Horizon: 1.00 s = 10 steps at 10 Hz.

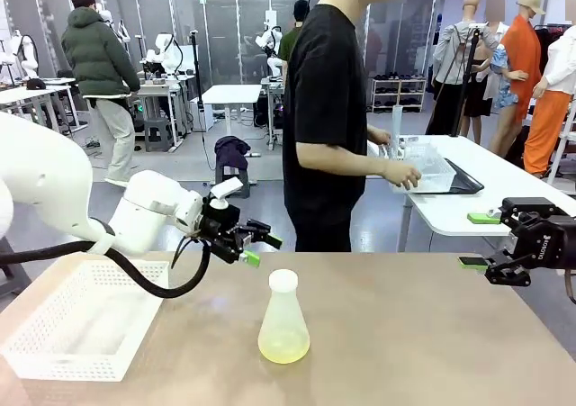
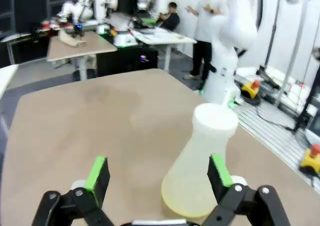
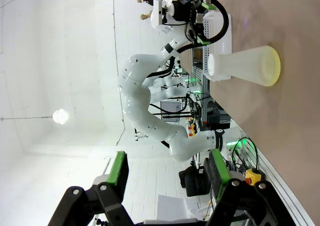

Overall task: Prepare the solutions needed for the experiment.
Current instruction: When the human places the Big flask in the center of the table, pick up the Big flask and place it in the left Organizing basket.

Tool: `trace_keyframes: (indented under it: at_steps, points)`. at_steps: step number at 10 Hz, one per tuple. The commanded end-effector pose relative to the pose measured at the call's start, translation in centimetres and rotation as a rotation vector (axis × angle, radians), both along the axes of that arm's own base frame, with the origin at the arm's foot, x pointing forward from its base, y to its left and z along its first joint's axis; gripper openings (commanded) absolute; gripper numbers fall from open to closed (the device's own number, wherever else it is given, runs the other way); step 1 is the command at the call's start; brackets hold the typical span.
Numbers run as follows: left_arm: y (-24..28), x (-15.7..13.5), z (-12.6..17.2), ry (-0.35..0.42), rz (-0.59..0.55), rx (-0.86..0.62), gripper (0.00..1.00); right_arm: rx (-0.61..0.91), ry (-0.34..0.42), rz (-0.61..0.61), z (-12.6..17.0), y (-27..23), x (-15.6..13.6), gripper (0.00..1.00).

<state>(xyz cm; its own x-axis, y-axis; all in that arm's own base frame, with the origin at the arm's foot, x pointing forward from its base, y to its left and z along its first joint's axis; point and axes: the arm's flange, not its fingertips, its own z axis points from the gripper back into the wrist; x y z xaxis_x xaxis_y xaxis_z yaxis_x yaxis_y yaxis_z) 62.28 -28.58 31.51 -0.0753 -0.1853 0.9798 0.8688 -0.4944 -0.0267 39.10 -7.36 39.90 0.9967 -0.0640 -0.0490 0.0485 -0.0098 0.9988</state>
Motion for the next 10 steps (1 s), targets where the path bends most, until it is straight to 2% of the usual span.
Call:
trace_keyframes:
  at_steps: [1, 2, 4, 10]
  points:
    - [0.3, 1.1, -1.2, -0.066, -0.132, -0.034, 1.0, -0.001, -0.006, -0.001, 0.2, 0.0, 0.0, 0.81]
    - [0.5, 1.0, -1.7, -0.065, -0.166, -0.046, 1.0, -0.001, -0.006, -0.001, 0.2, 0.0, 0.0, 0.81]
    - [0.7, 0.8, -3.2, -0.024, -0.327, -0.068, 1.0, -0.001, -0.006, -0.001, 0.2, 0.0, 0.0, 0.81]
    - [-2.5, 1.0, -5.1, 0.008, -0.321, -0.15, 1.0, -0.001, -0.006, -0.001, 0.2, 0.0, 0.0, 0.81]
